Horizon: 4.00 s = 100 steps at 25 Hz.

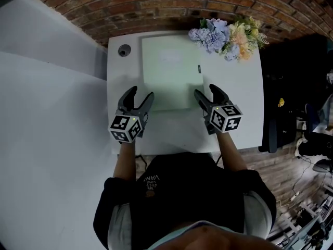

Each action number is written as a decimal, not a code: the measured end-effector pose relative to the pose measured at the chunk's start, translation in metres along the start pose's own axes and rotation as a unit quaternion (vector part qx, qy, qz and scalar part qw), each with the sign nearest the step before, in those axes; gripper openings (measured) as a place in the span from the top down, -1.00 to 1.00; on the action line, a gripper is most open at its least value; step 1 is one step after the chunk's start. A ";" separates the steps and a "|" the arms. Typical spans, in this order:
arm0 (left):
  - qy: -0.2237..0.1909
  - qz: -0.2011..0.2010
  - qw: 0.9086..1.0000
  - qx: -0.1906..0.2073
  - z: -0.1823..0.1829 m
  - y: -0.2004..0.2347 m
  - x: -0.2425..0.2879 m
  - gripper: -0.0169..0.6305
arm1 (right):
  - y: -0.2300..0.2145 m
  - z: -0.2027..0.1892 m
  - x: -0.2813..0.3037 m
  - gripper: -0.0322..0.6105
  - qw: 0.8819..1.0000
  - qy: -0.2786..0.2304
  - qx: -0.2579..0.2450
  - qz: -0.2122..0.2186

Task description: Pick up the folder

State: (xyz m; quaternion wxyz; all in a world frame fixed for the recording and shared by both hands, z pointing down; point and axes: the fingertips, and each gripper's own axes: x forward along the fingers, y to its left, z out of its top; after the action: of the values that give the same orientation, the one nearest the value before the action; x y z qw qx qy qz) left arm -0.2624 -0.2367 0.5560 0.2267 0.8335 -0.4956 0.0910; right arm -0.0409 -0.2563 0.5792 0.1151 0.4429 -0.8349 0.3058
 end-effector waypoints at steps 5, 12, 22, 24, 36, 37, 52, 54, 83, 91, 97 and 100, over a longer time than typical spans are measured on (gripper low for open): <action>0.022 -0.004 0.999 -0.033 -0.014 0.009 0.011 -0.16 | -0.002 -0.013 0.013 -0.18 0.999 0.030 0.028 0.012; 0.054 -0.021 0.993 -0.102 -0.031 0.016 0.027 -0.35 | -0.006 -0.017 0.029 -0.29 0.995 0.050 0.076 0.035; 0.099 -0.037 0.984 -0.146 -0.050 0.018 0.044 -0.45 | -0.007 -0.032 0.048 -0.37 0.990 0.097 0.092 0.043; 0.107 -0.044 0.982 -0.150 -0.054 0.016 0.046 -0.45 | -0.007 -0.035 0.050 -0.38 0.989 0.102 0.100 0.046; 0.140 -0.074 0.973 -0.171 -0.070 0.000 0.057 -0.45 | -0.005 -0.039 0.056 -0.41 0.981 0.122 0.128 0.078; 0.141 -0.073 0.972 -0.171 -0.070 -0.001 0.058 -0.45 | -0.005 -0.039 0.056 -0.41 0.981 0.123 0.126 0.078; 0.138 -0.048 0.975 -0.168 -0.074 0.000 0.052 -0.44 | 0.001 -0.043 0.053 -0.37 0.982 0.135 0.103 0.085; 0.139 -0.044 0.974 -0.171 -0.076 -0.002 0.048 -0.44 | 0.004 -0.045 0.051 -0.37 0.982 0.139 0.098 0.088; 0.064 0.031 0.984 -0.162 -0.067 -0.039 -0.038 -0.44 | 0.058 -0.043 0.001 -0.37 0.976 0.142 0.027 0.161; 0.034 0.054 0.987 -0.146 -0.057 -0.062 -0.062 -0.44 | 0.071 -0.036 -0.023 -0.37 0.973 0.132 0.005 0.188; 0.014 0.071 0.988 -0.139 -0.054 -0.080 -0.079 -0.44 | 0.078 -0.032 -0.043 -0.37 0.971 0.122 -0.021 0.205; 0.003 0.081 0.987 -0.139 -0.051 -0.090 -0.087 -0.44 | 0.081 -0.029 -0.052 -0.37 0.969 0.119 -0.029 0.216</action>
State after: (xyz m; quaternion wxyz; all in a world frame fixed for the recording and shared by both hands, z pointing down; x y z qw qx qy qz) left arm -0.2236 -0.1079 0.5424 0.3332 0.7507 -0.5689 0.0418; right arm -0.0789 -0.1696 0.5447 0.1574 0.2090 -0.8998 0.3492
